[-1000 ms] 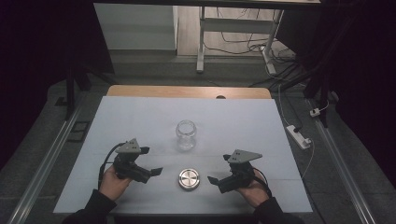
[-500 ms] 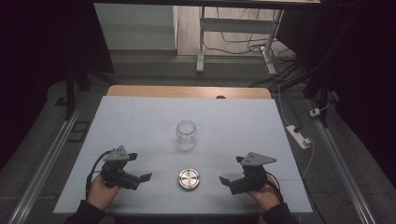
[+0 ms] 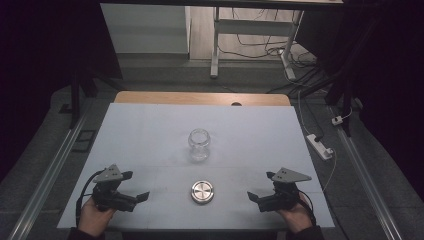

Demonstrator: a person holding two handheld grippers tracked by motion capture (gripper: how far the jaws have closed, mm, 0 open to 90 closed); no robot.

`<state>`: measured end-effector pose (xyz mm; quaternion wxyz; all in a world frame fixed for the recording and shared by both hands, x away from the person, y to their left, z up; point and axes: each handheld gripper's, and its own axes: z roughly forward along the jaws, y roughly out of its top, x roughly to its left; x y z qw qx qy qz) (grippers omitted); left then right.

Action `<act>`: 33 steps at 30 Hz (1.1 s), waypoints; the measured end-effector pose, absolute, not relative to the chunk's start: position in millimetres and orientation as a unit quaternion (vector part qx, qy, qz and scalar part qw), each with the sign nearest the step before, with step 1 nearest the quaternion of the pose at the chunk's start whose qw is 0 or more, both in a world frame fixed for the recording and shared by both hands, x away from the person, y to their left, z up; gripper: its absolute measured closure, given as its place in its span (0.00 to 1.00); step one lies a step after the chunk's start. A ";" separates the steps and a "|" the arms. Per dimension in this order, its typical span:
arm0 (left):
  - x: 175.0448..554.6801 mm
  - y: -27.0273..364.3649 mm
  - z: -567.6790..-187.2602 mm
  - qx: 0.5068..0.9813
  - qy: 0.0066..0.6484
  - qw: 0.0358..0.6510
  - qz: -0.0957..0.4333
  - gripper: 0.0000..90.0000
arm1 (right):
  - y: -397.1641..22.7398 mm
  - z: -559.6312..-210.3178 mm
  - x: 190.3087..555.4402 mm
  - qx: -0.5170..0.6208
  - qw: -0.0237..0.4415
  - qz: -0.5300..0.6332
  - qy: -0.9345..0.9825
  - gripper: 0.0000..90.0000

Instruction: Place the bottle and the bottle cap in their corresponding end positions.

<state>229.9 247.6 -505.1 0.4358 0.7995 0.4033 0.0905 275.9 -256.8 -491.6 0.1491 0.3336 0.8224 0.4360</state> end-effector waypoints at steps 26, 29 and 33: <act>187.7 292.9 -519.7 0.768 0.478 0.413 0.105 0.00 | -303.5 -494.2 247.8 0.404 0.171 0.417 0.796 0.00; 183.9 294.7 -522.2 0.771 0.483 0.401 0.105 0.00 | -306.3 -493.8 244.6 0.408 0.174 0.415 0.794 0.00; 179.6 295.0 -523.0 0.772 0.489 0.393 0.107 0.00 | -308.4 -493.3 241.7 0.413 0.178 0.408 0.795 0.00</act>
